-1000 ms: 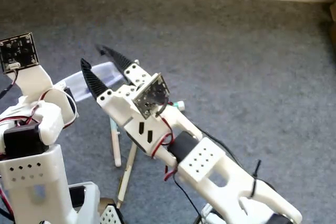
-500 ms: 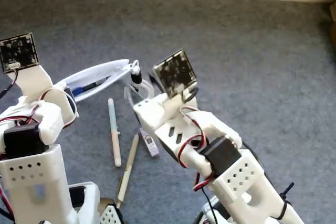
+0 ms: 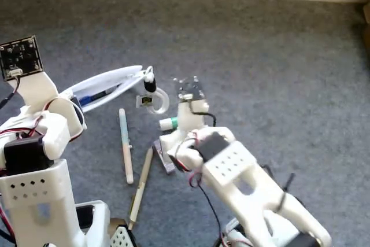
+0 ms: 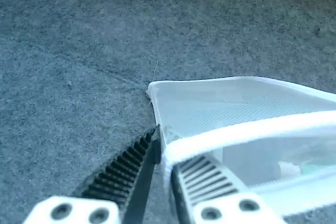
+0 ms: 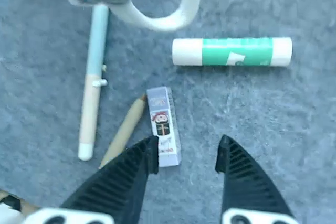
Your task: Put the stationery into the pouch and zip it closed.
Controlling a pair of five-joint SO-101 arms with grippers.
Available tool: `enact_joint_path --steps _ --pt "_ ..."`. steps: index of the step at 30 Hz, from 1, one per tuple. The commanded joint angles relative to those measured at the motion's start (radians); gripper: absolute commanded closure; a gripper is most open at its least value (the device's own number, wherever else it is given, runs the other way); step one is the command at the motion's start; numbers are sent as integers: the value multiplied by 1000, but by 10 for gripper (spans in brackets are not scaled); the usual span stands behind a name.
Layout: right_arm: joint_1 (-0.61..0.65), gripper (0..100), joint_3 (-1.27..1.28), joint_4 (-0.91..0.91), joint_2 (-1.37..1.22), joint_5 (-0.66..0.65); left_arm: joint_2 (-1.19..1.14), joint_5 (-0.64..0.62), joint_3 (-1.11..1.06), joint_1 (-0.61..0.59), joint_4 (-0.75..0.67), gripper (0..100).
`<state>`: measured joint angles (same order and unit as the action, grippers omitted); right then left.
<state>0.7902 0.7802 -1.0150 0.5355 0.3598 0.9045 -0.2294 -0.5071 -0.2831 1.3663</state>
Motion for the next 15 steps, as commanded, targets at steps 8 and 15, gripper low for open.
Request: enact_joint_path --steps 8,15 --pt "51 817 -297 21 -410 -140 2 2 13 18 -18 993" --pt "122 817 -409 -16 -544 -135 2 2 13 18 -18 993"
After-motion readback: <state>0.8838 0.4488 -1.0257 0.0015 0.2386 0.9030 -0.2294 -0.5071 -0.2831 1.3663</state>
